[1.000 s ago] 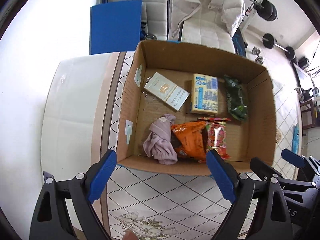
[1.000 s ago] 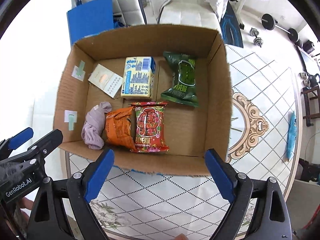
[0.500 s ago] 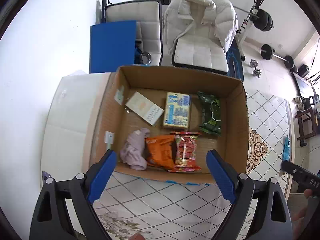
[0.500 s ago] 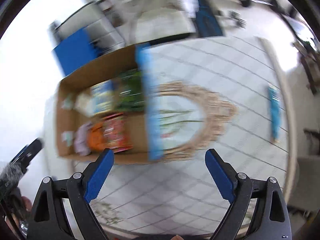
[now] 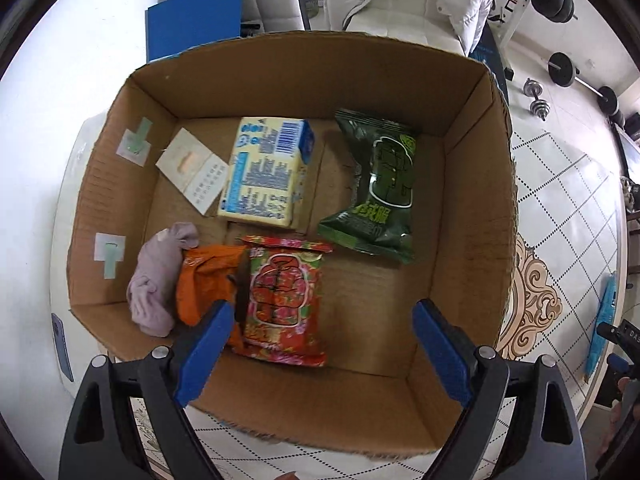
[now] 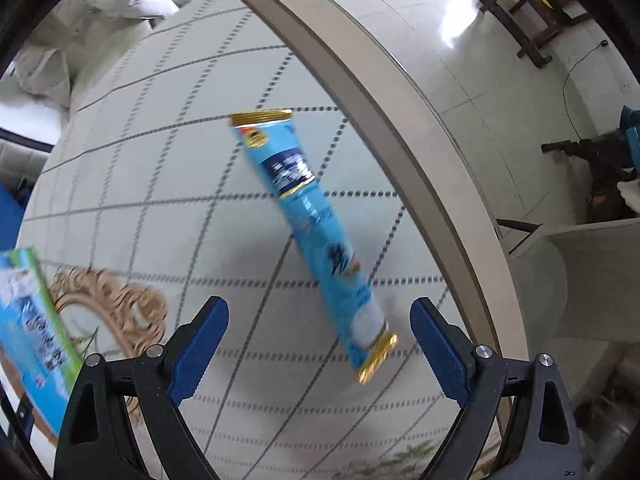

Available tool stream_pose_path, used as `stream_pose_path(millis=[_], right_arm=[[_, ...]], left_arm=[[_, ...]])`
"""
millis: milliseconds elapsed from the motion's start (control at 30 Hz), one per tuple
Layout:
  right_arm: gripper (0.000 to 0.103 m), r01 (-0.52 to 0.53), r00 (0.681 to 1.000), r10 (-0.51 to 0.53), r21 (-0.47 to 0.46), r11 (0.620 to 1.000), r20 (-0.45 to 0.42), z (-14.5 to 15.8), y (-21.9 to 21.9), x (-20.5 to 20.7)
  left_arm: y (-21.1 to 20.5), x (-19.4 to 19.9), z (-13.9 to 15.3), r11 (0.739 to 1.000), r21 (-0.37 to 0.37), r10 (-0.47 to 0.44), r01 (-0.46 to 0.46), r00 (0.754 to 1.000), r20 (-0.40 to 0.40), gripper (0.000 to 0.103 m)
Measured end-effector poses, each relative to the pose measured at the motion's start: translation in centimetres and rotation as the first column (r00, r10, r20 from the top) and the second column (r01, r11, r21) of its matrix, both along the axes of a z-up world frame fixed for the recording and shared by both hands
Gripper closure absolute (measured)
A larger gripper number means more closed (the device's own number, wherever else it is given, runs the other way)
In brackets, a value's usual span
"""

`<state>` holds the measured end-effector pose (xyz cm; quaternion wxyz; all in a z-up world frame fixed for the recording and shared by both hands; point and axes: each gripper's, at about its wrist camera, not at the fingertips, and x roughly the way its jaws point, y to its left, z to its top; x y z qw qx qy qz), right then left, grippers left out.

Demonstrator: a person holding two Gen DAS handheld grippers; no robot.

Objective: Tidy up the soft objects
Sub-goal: 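Grasp the blue tube snack with the right tool, then place the blue tube snack into the box with the right tool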

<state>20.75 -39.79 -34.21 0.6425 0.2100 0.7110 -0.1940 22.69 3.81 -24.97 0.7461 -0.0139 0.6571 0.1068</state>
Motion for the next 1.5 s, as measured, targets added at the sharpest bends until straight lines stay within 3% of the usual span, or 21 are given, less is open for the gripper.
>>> stream_pose_path(millis=[67,100,133,200,300,433,567,733,867,967,1100,1233,1500], right_arm=[[0.015,0.022,0.999,-0.022,0.012,1.000,-0.025,-1.4,-0.6,0.4],[0.038,0.034,0.999,-0.034,0.018,0.999,-0.040,-1.9,-0.8,0.4],[0.038,0.052,0.998,-0.051,0.027,0.998,-0.029,-1.9,-0.9,0.4],[0.071,0.029,0.999,-0.029,0.016,0.999,-0.022,-1.2,-0.2,0.6],[0.083,-0.016,1.000,0.017,0.016,1.000,-0.025,-0.1,1.6,0.8],[0.084,-0.082,0.996,0.080,0.082,0.993,0.028,2.7,5.8,0.9],[0.084,-0.178,0.978,0.158,0.151,0.972,0.139,8.2,12.2,1.0],[0.084,-0.333,0.916,0.271,0.185,0.924,0.298,16.7,22.2,1.6],[0.084,-0.423,0.872,0.341,0.187,0.887,0.352,20.0,28.6,1.6],[0.084,-0.456,0.858,0.379,0.175,0.873,0.346,19.9,32.3,2.3],[0.084,-0.450,0.871,0.389,0.168,0.877,0.299,17.3,35.3,3.4],[0.084,-0.434,0.885,0.394,0.131,0.891,0.249,13.3,35.6,4.3],[0.082,-0.427,0.896,0.411,0.072,0.901,0.167,10.6,36.8,5.1]], left_arm=[[-0.5,0.3,-0.3,1.000,0.013,-0.010,0.010,1.000,-0.005,0.011],[-0.9,0.4,-0.3,1.000,0.019,-0.019,0.020,1.000,-0.006,0.011],[-1.1,0.5,-0.3,0.999,0.025,-0.028,0.028,1.000,-0.006,0.011],[-1.4,0.5,-0.1,0.999,0.024,-0.039,0.039,0.999,-0.005,0.011],[-1.5,0.3,0.5,0.999,0.012,-0.053,0.053,0.999,-0.001,0.011],[-1.1,-0.2,1.7,0.996,-0.024,-0.089,0.090,0.996,0.009,0.011],[-0.1,-0.9,3.6,0.991,-0.047,-0.121,0.122,0.992,0.023,0.011],[2.1,-1.8,6.7,0.987,-0.053,-0.151,0.154,0.987,0.058,0.011],[4.2,-1.8,8.1,0.985,-0.074,-0.151,0.157,0.986,0.075,0.011],[6.0,-1.4,8.4,0.987,-0.071,-0.136,0.142,0.987,0.088,0.011],[8.2,-0.6,7.5,0.989,-0.085,-0.111,0.118,0.990,0.083,0.011],[9.5,0.1,5.8,0.990,-0.086,-0.112,0.116,0.993,0.050,0.011],[10.7,0.7,4.8,0.987,-0.112,-0.111,0.114,0.993,0.032,0.011]])
